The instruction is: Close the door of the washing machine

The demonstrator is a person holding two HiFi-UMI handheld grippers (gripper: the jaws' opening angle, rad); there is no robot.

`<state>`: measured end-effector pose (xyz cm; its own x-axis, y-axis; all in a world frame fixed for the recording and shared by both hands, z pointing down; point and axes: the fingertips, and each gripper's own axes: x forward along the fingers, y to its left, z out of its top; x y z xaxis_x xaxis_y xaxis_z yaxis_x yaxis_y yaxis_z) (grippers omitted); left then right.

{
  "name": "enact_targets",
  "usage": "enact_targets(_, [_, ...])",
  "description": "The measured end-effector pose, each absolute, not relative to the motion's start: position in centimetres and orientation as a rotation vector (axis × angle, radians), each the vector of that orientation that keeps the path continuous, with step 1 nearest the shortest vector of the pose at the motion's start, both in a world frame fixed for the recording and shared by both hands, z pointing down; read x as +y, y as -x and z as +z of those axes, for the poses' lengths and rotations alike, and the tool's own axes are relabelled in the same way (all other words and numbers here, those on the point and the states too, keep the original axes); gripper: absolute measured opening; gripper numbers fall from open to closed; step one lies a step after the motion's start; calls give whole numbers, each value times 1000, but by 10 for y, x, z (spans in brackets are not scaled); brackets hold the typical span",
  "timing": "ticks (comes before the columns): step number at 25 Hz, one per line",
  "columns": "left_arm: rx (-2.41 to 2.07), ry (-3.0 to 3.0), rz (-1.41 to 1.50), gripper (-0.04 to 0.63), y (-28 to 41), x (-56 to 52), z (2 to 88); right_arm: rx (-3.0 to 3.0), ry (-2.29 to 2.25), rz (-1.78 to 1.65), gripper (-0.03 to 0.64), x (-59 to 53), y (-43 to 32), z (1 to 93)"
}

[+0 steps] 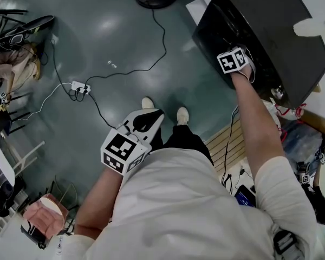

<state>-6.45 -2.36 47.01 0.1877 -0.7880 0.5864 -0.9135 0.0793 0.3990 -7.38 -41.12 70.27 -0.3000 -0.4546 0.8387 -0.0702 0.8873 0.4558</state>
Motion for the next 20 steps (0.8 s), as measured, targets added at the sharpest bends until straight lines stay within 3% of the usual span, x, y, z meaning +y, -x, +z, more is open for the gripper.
enact_targets(20, [-1572,-1734,211,21,67,-26,480,-1844,-508,-369,106,-416,77,703])
